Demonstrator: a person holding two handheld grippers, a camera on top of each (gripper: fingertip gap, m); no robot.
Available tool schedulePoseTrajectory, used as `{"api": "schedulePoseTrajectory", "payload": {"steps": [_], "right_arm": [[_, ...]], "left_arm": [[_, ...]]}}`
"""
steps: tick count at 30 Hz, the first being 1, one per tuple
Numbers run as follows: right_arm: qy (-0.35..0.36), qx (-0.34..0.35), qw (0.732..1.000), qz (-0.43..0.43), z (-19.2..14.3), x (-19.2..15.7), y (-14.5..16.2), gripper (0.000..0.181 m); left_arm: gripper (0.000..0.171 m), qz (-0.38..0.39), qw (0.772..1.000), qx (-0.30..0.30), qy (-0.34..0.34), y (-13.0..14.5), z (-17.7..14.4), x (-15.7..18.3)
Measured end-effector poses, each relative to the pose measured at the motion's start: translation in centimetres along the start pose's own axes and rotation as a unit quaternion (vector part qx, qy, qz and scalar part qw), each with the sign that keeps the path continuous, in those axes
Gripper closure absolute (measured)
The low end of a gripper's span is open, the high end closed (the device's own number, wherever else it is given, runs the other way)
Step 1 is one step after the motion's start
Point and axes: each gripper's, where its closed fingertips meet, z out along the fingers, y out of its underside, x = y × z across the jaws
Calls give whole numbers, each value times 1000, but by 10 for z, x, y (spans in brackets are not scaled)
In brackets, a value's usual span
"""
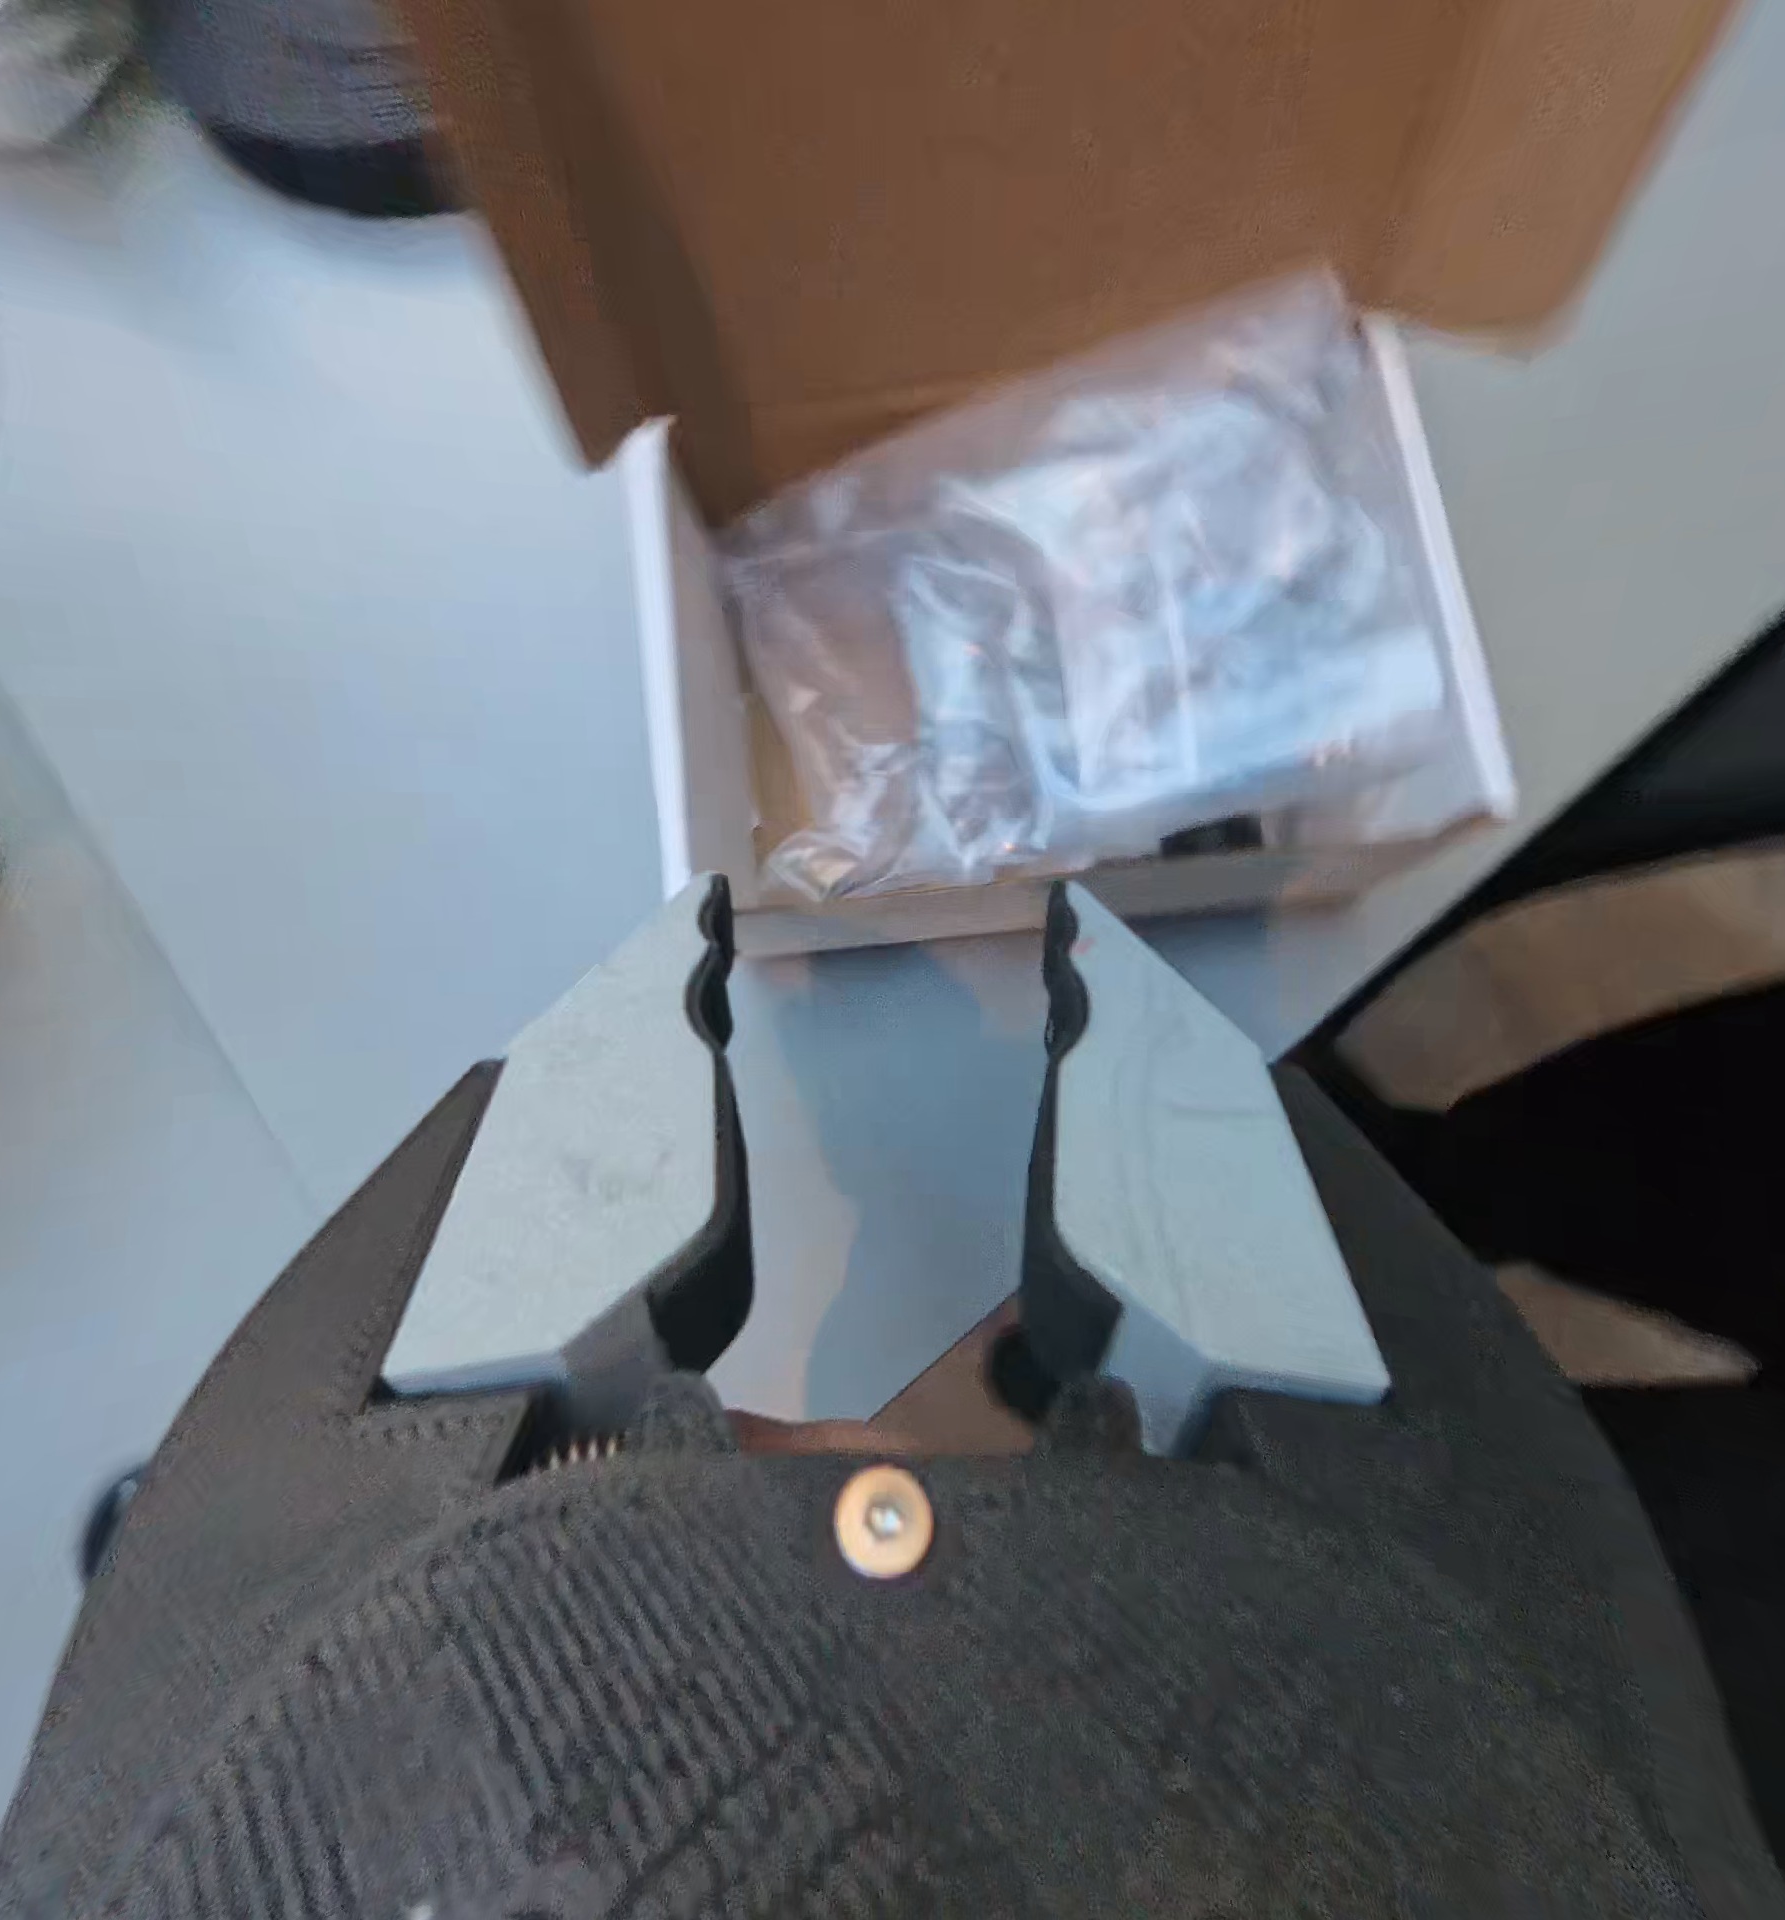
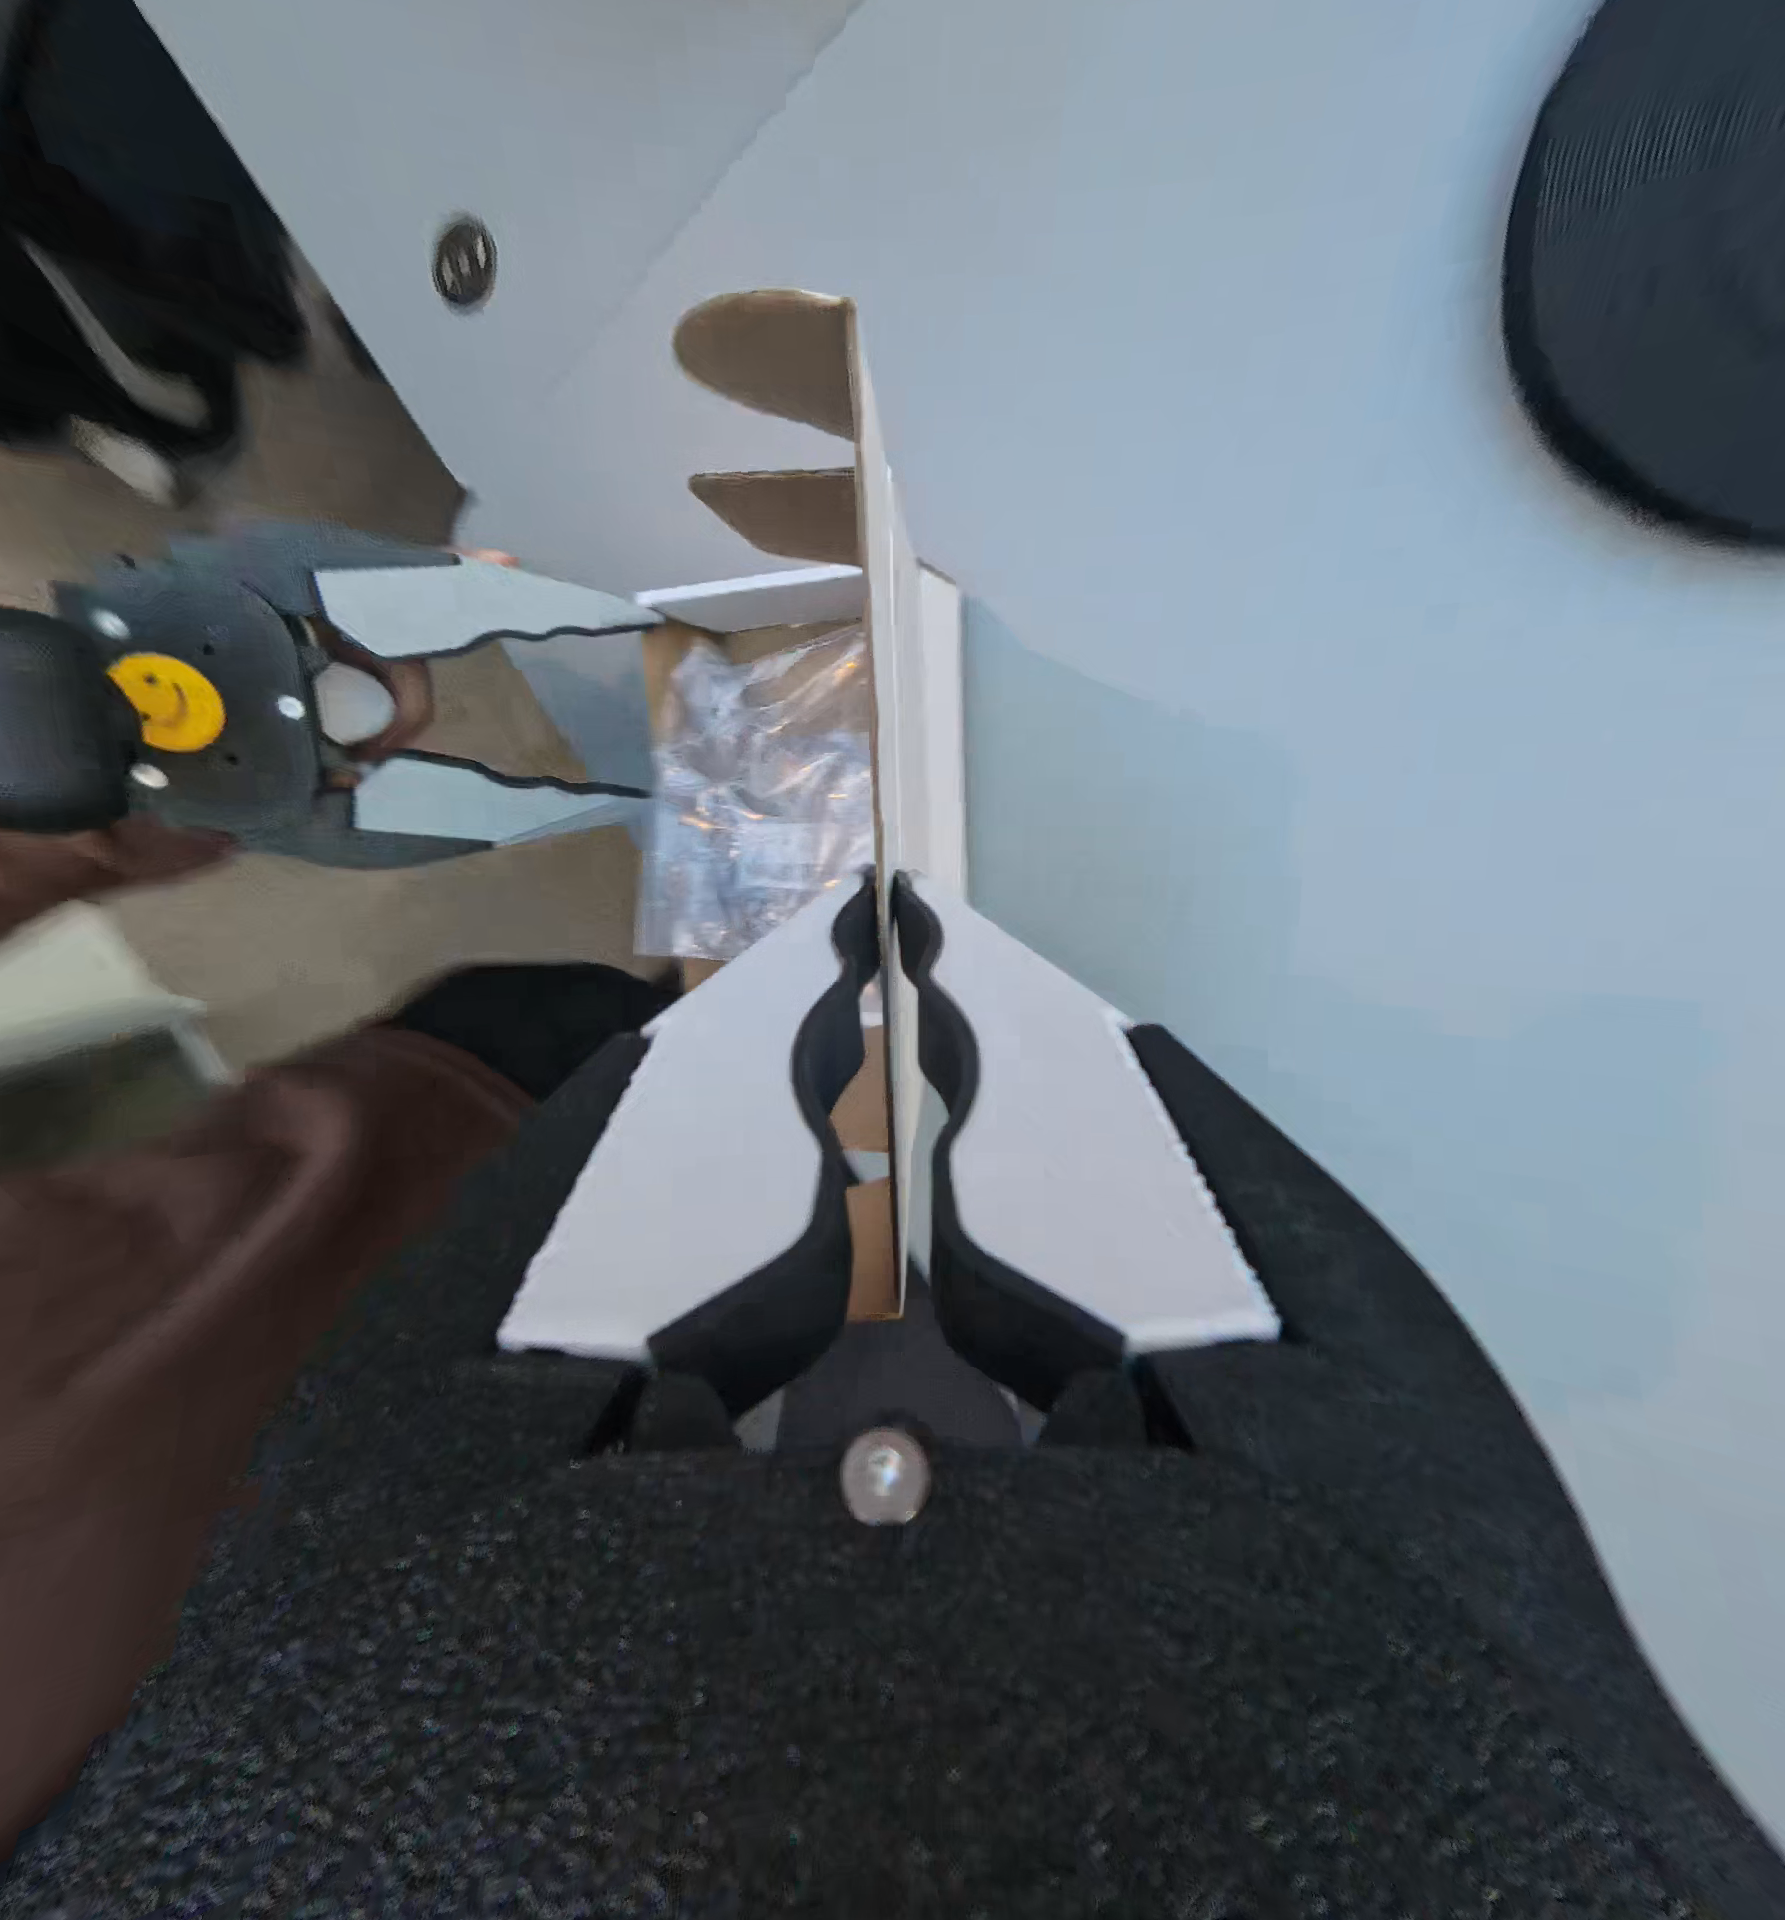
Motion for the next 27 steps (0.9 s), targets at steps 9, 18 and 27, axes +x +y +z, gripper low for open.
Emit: {"api": "schedulePoseTrajectory", "payload": {"steps": [9, 18, 27], "right_arm": [[-109, 123, 960, 225, -7, 42, 20, 179], [-80, 109, 983, 124, -7, 52, 18, 178], [-45, 56, 995, 64, -11, 68, -1, 180]], "left_arm": [[54, -154, 979, 15, 134, -22, -28, 13], [73, 74, 994, 61, 51, -99, -5, 31], [59, 84, 996, 15, 5, -135, 0, 10]]}}
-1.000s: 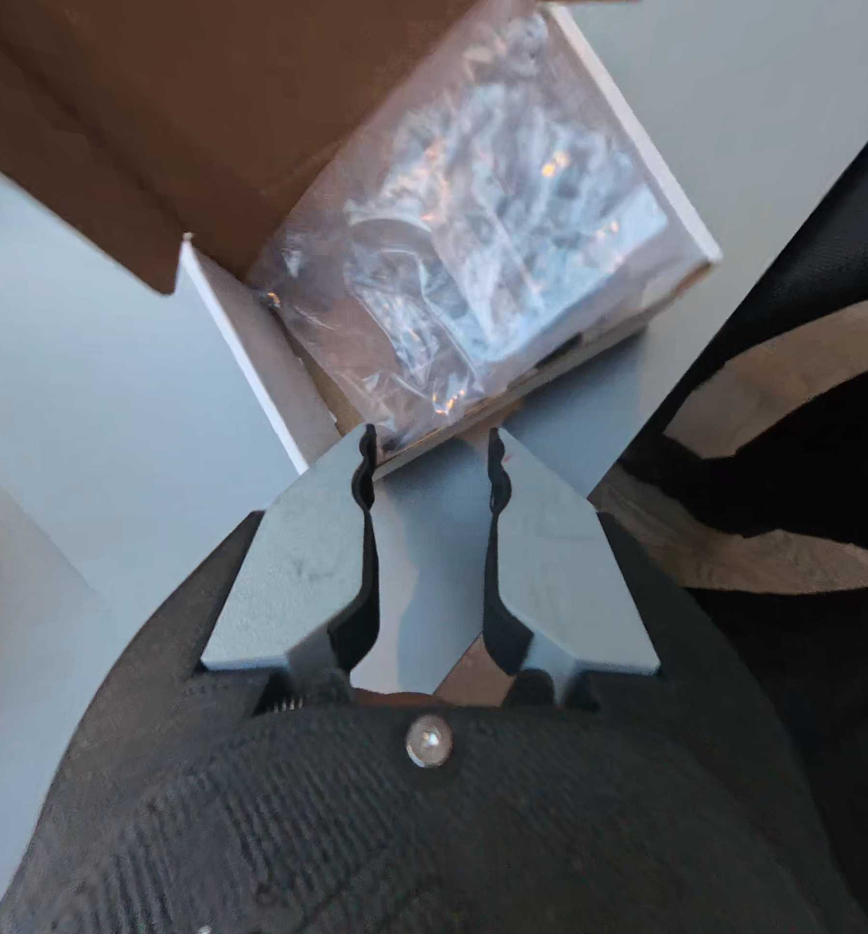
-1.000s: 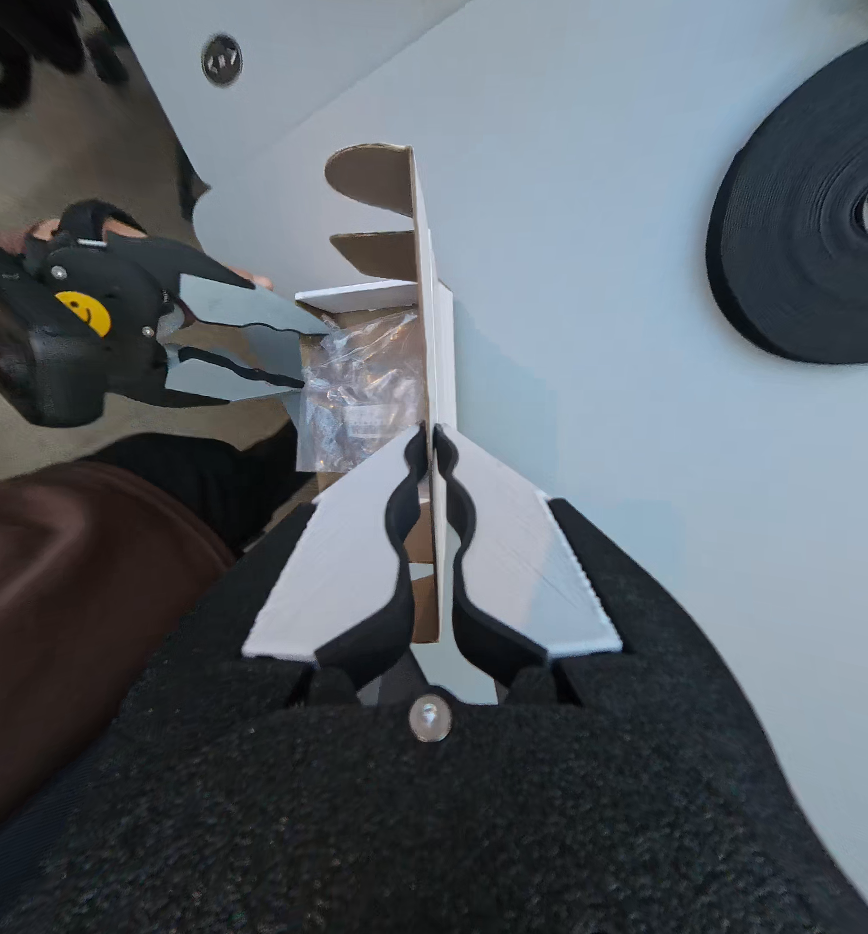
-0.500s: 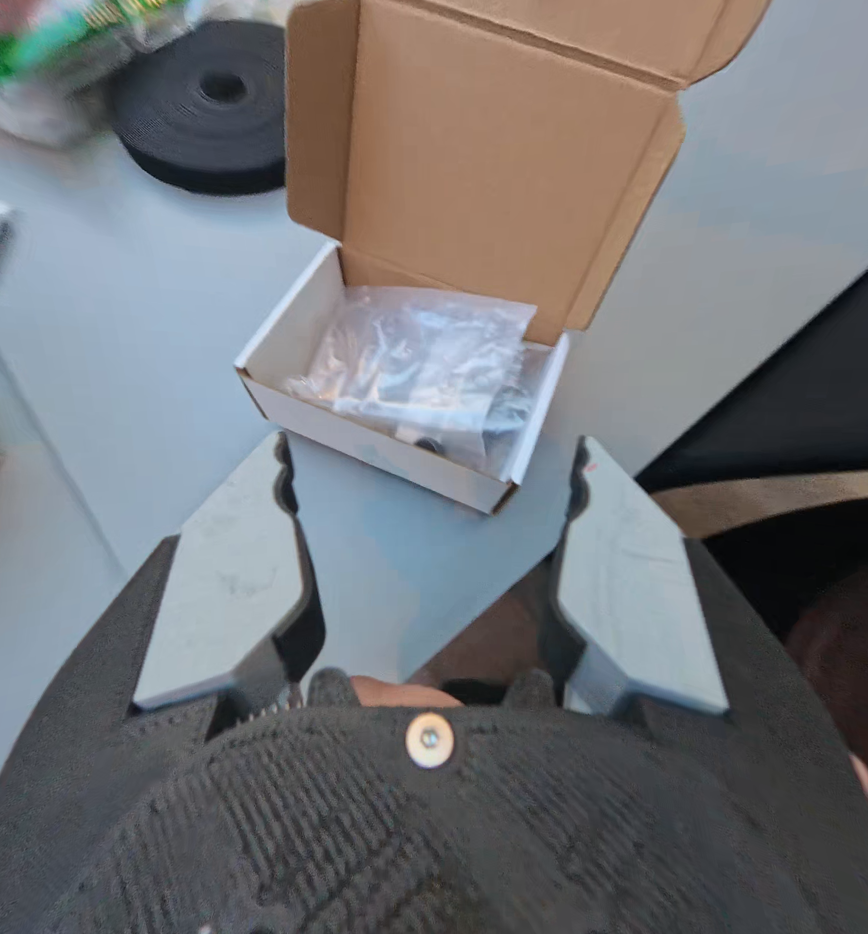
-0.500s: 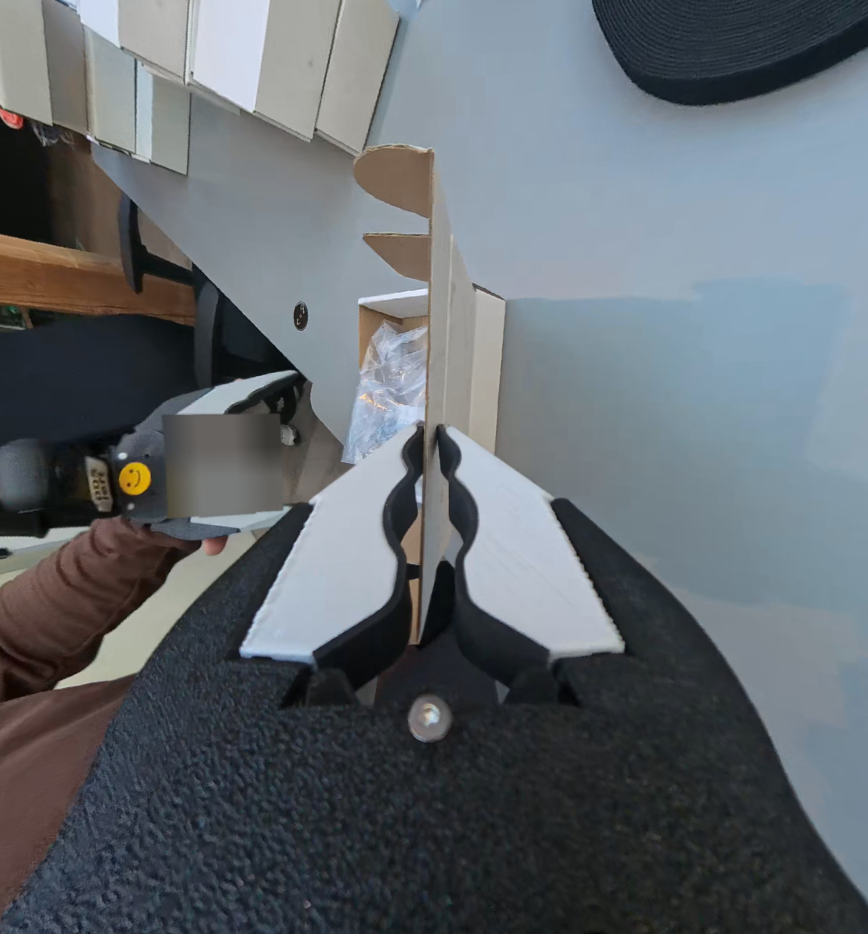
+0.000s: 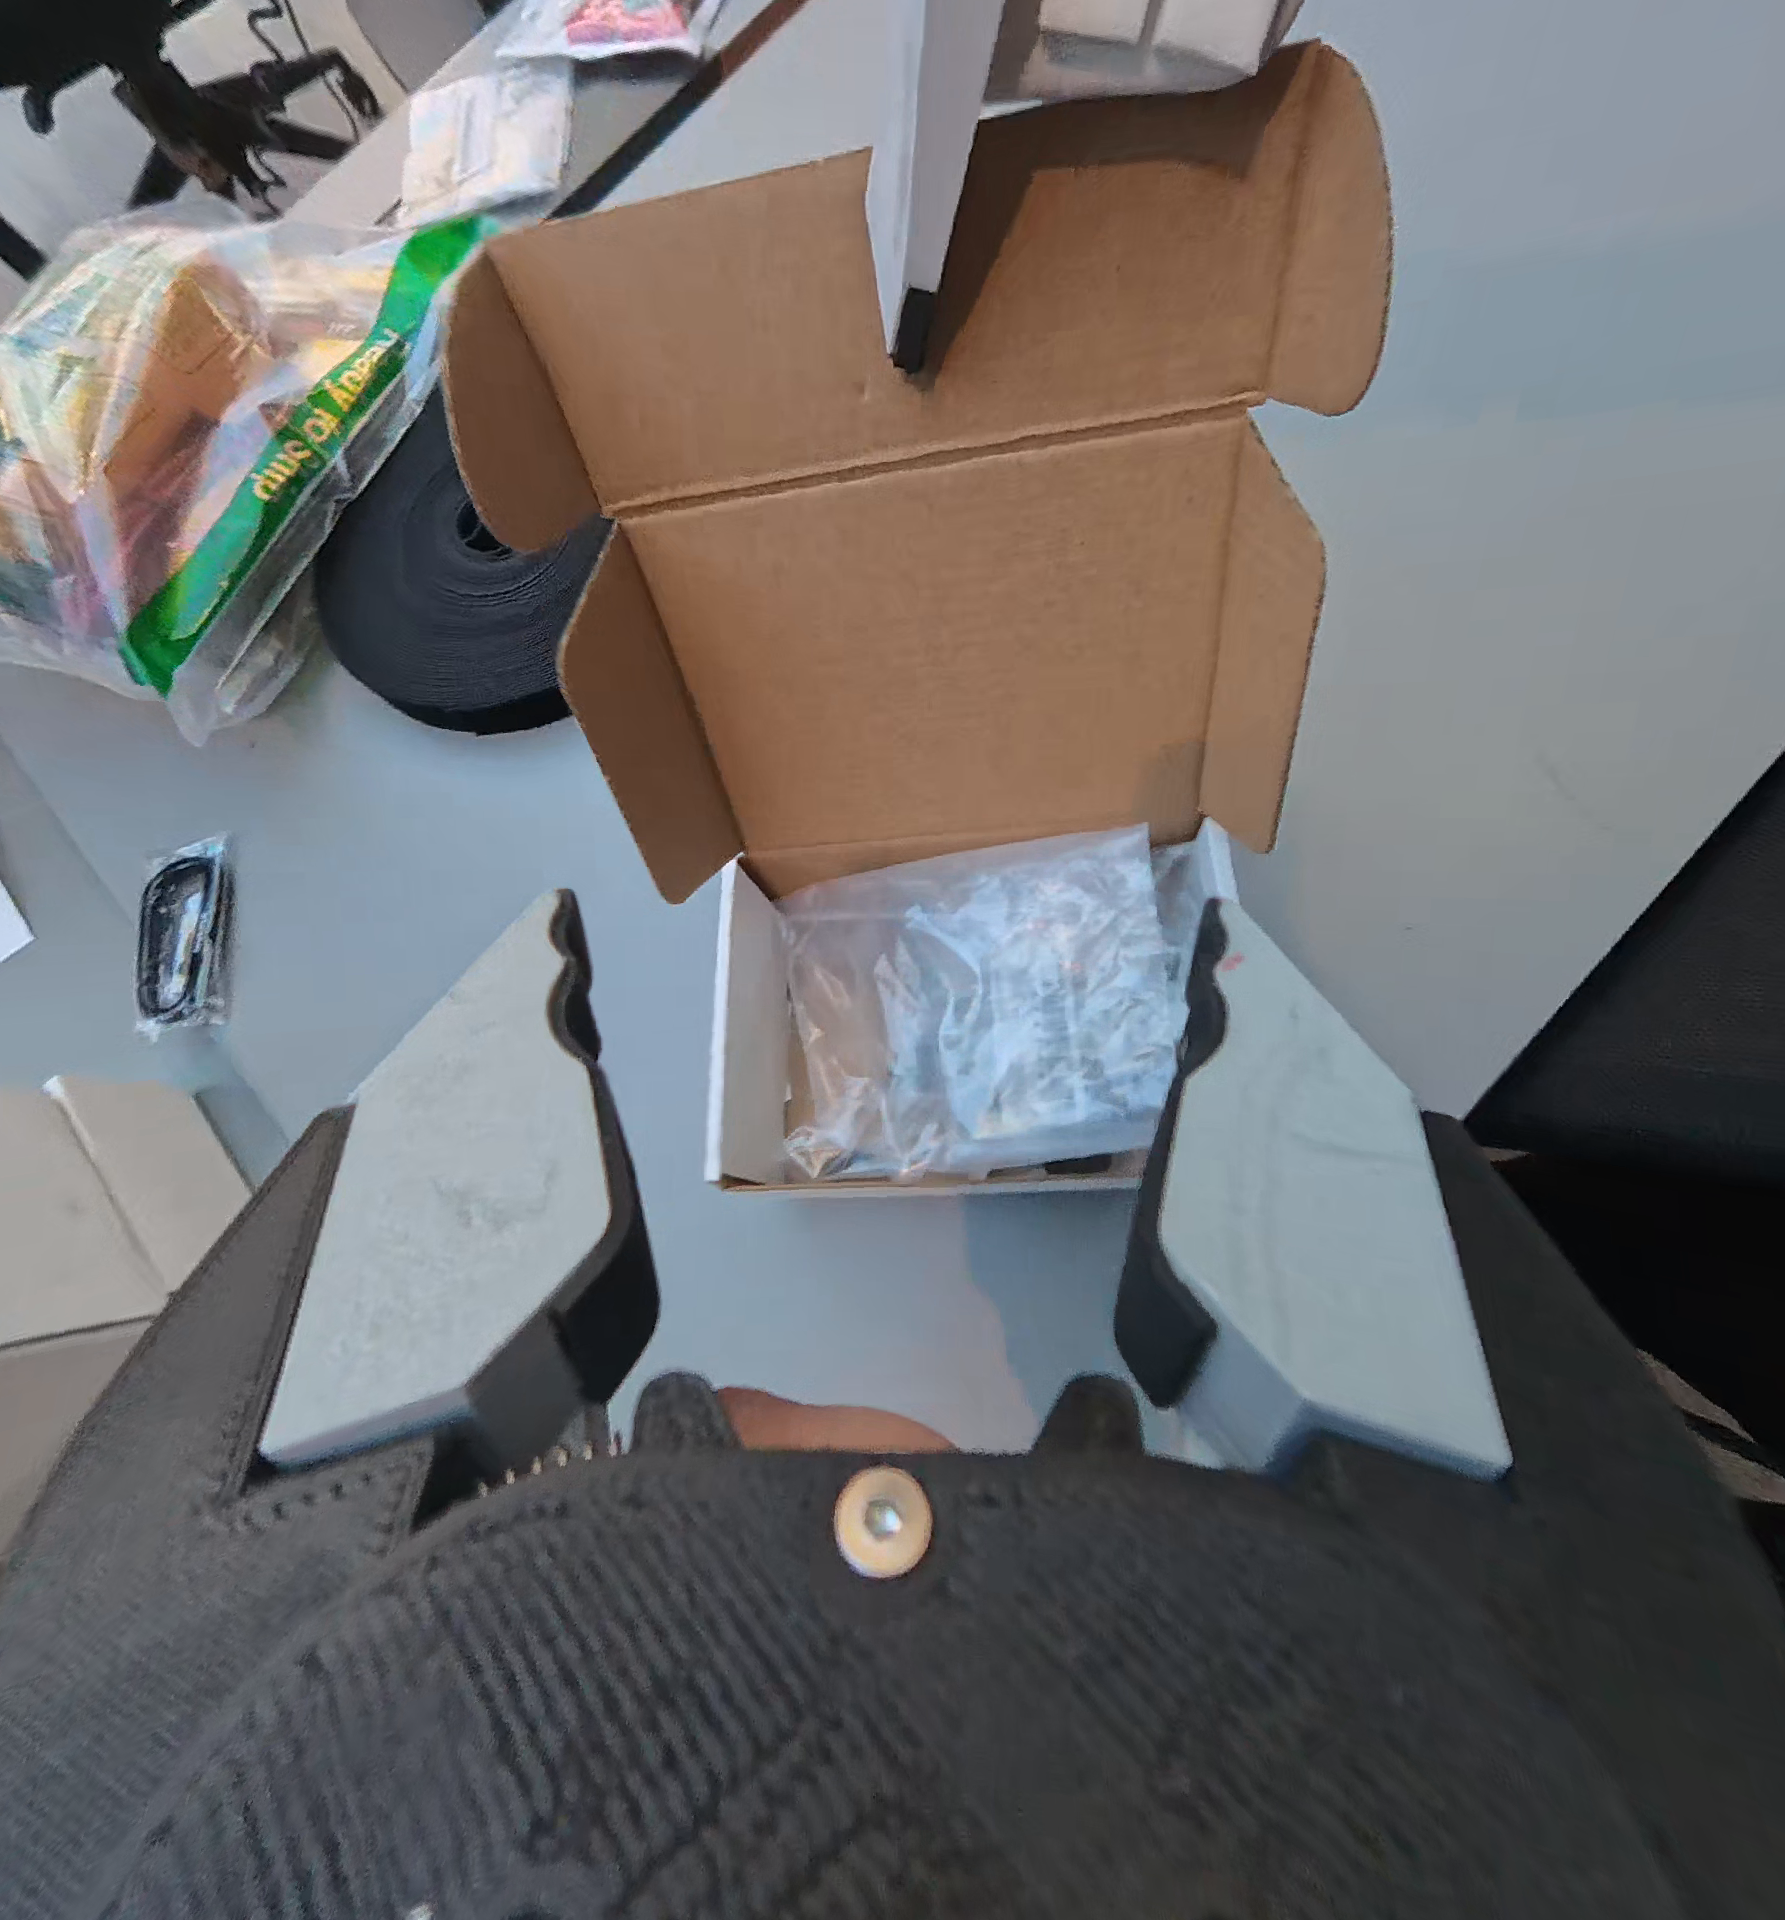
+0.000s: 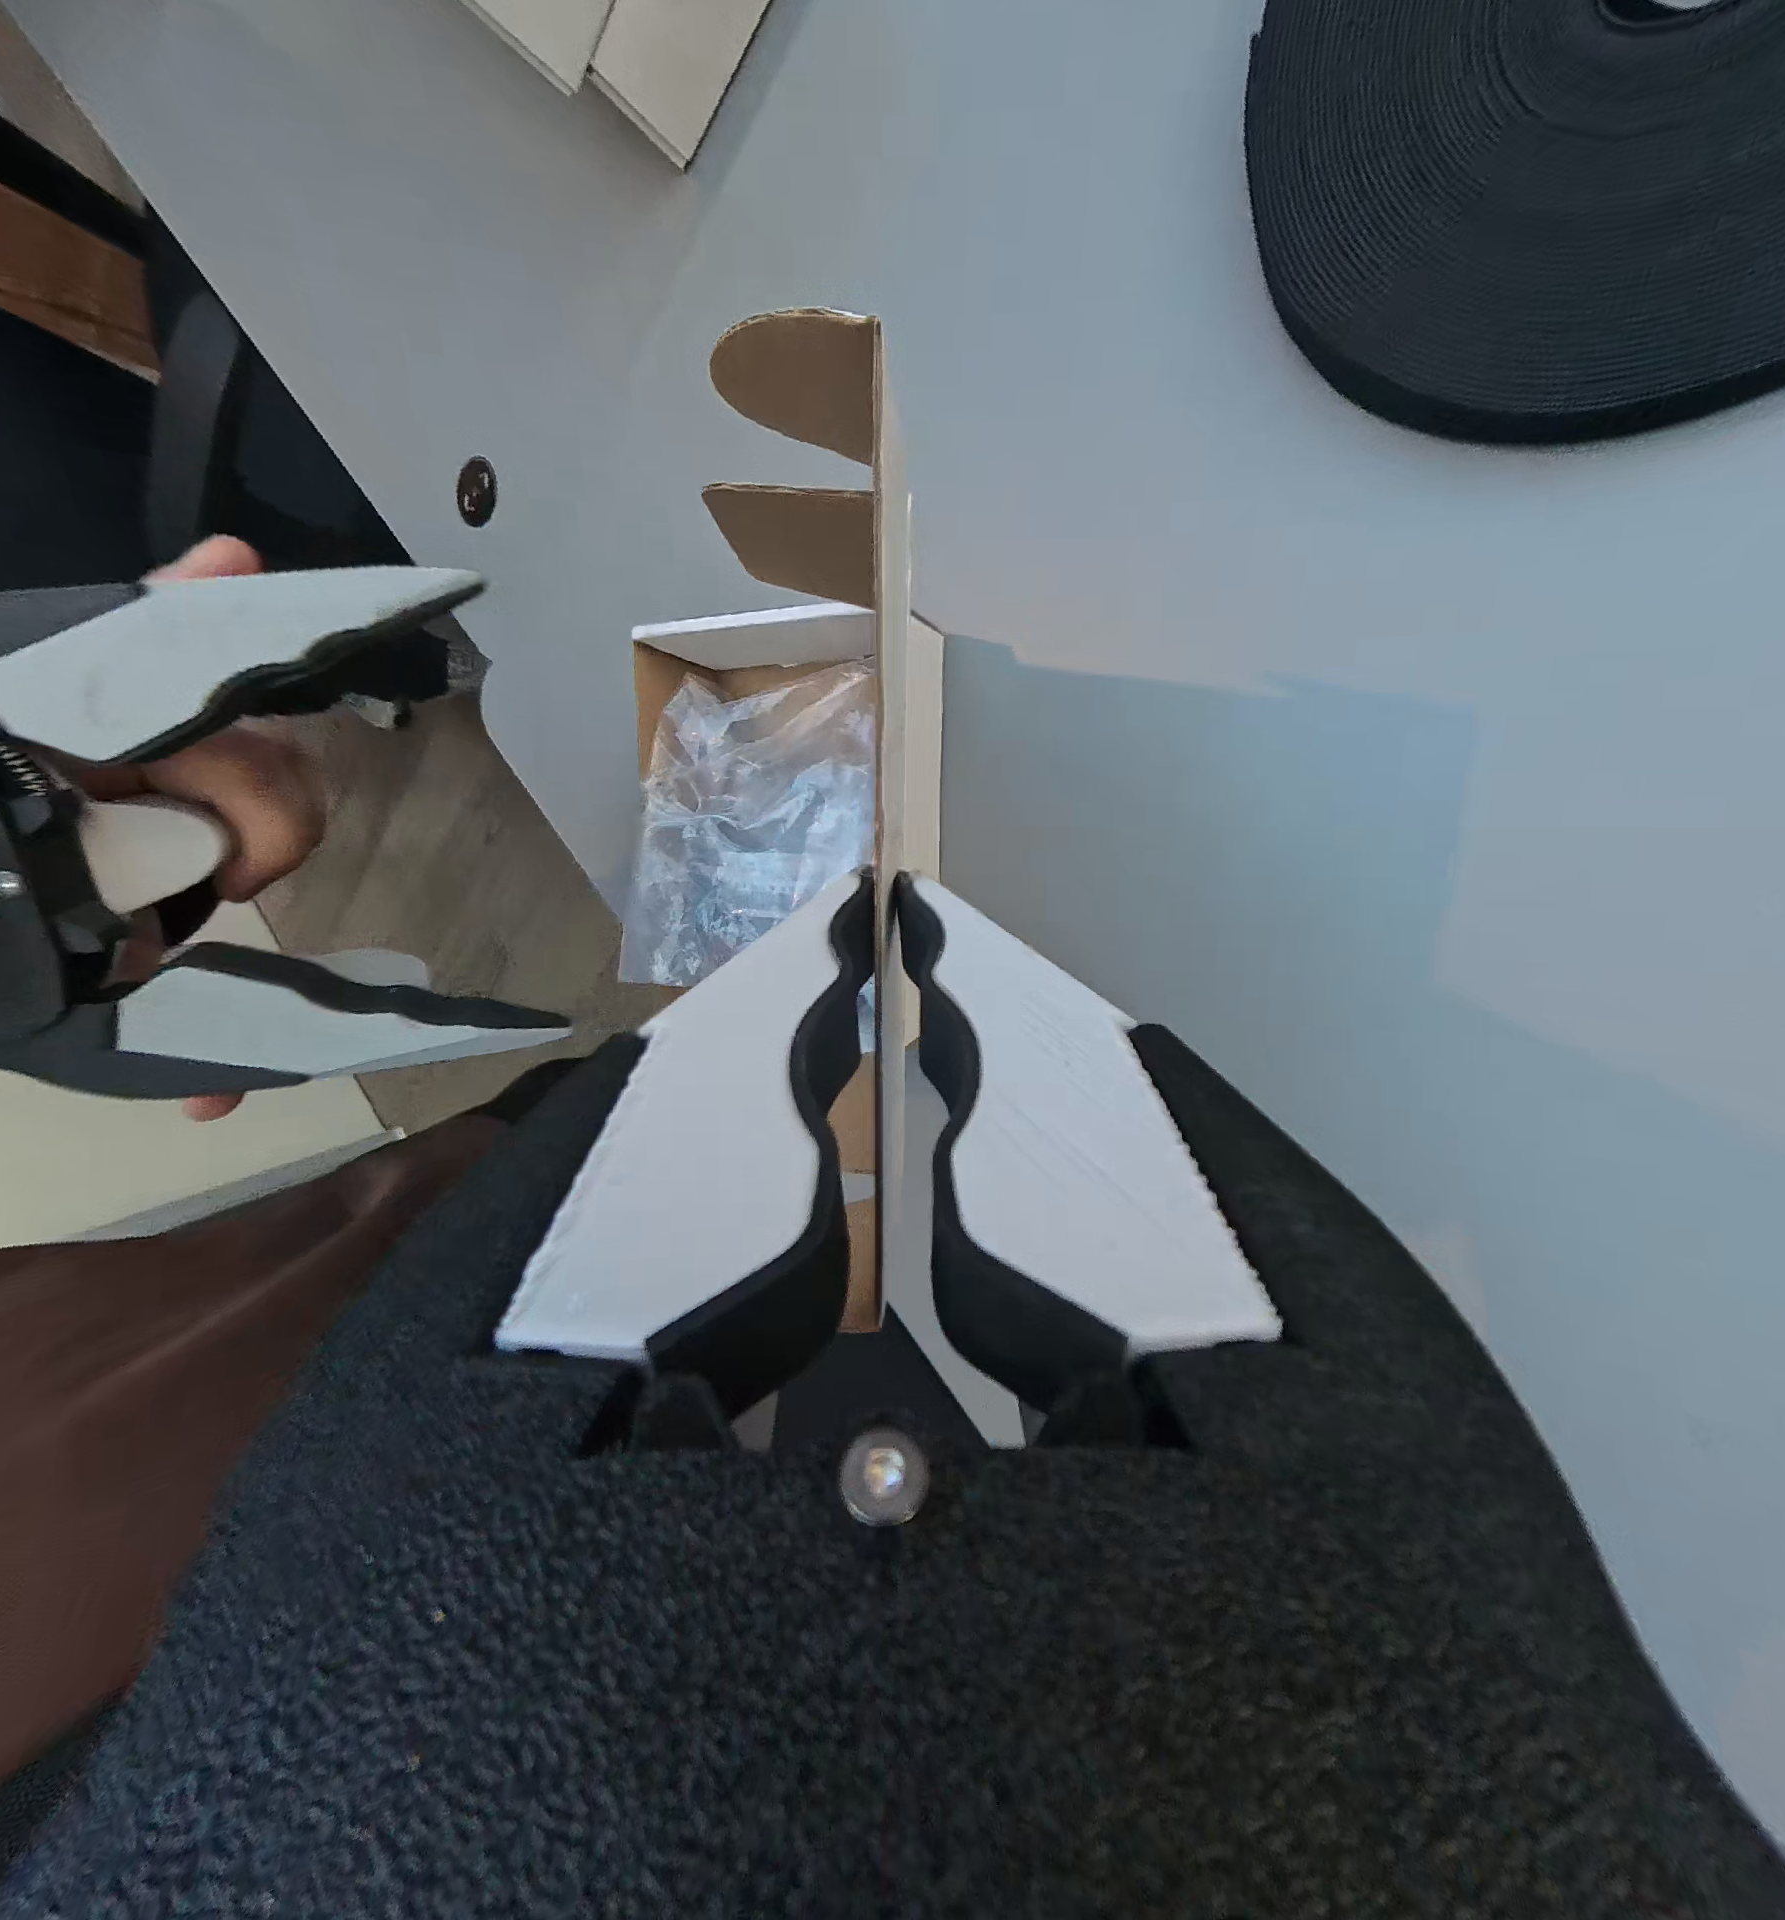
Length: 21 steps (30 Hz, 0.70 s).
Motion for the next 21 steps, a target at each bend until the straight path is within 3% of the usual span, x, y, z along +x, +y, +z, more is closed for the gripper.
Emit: {"api": "schedulePoseTrajectory", "payload": {"steps": [9, 10, 12, 14, 16, 21], "right_arm": [[42, -39, 995, -86, 9, -4, -25, 176], [76, -44, 991, -98, 7, 3, -26, 162], [179, -48, 974, -127, -8, 21, -30, 114], [261, -16, 954, -149, -33, 21, -33, 94], [300, 25, 941, -157, -58, 0, -23, 87], [285, 63, 940, -178, -83, -64, 39, 89]], "left_arm": [[55, -69, 995, -22, -63, -7, -69, 10], [56, -73, 995, -23, -68, -4, -71, 13], [55, -84, 993, -30, -82, 5, -70, 12], [56, -90, 992, -43, -83, 18, -66, 12], [56, -70, 995, -48, -57, 25, -63, 18], [59, 12, 996, -89, 5, 55, -57, 3]]}}
